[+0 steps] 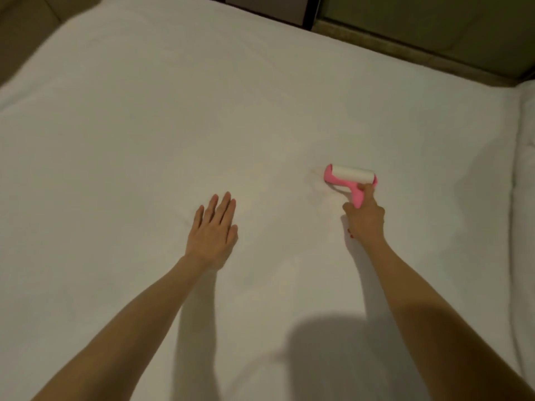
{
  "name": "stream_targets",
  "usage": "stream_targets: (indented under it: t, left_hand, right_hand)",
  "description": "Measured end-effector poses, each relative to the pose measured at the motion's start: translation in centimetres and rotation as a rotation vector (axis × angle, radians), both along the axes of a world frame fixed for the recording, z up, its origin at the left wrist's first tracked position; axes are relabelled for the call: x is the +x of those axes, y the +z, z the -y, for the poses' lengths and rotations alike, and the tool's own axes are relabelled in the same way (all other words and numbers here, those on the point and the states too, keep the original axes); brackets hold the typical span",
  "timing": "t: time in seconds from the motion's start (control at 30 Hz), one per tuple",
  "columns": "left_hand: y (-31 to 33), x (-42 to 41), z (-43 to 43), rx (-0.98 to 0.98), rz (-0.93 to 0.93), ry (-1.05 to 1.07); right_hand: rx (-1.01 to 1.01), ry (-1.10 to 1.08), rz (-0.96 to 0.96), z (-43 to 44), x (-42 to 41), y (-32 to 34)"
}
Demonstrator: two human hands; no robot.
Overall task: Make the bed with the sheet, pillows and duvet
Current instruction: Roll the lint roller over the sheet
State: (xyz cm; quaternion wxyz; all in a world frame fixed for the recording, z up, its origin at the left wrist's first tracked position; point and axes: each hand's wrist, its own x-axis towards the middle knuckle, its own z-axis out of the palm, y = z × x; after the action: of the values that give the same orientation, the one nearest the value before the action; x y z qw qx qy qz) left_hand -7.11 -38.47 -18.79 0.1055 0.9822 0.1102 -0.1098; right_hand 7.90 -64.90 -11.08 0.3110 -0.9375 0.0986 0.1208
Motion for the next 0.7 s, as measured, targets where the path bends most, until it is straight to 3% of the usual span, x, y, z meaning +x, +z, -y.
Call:
stream_targets:
  t: [0.5,0.7]
  left_hand:
    - [3.4,-11.6,5.4,-0.194,-0.15,-0.063]
    - [4.9,-15.8,6.6,-0.14,-0.225,-0.097]
  right_hand:
    - [-0.035,0.061,-0.149,6.2,-15.3,1.2]
    - [-0.039,0.095,-0.241,8.6,-21.8,2.7]
